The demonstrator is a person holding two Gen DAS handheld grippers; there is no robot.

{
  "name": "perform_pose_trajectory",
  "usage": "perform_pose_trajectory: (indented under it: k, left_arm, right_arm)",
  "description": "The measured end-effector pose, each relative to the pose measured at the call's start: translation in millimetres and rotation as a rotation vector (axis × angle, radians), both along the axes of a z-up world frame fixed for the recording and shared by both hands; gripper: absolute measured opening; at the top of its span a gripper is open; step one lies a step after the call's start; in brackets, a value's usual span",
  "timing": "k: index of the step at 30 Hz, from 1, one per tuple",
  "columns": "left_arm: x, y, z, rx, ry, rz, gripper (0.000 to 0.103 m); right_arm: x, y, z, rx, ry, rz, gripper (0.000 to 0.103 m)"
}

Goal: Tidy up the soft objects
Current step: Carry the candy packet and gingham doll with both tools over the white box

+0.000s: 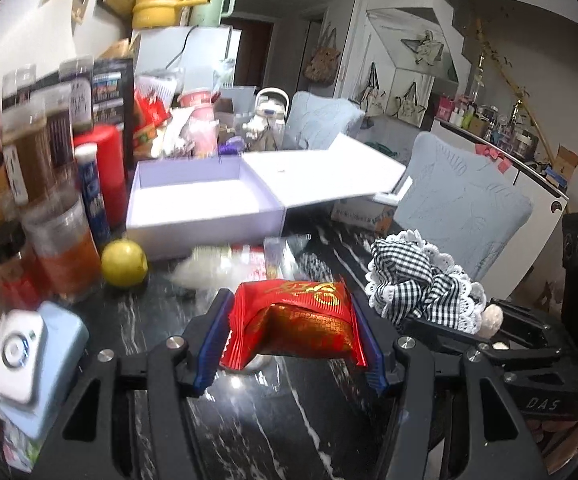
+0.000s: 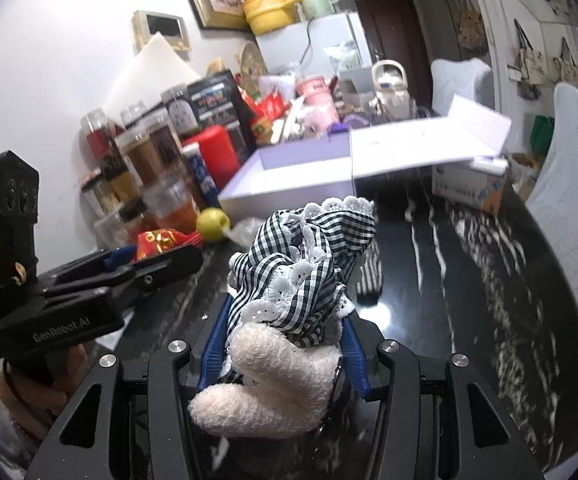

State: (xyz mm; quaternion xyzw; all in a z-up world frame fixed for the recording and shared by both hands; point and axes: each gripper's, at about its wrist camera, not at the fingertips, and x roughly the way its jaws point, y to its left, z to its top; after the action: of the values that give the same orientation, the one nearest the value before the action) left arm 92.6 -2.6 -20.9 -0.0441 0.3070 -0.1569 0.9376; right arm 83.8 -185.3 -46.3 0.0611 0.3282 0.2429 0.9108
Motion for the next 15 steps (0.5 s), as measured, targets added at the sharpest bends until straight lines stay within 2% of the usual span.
perform_pose_trajectory:
  k: [5,15]
  left_arm:
    - [17,8,21,-0.004,-0.048,0.029,0.057]
    - [64,16,54,-0.001,-0.113,0.057,0.057]
  right_arm:
    - [14,7,28,-0.010,-0.065,0.026,0.050]
    - [61,21,64,-0.040,-0.146,0.077,0.050]
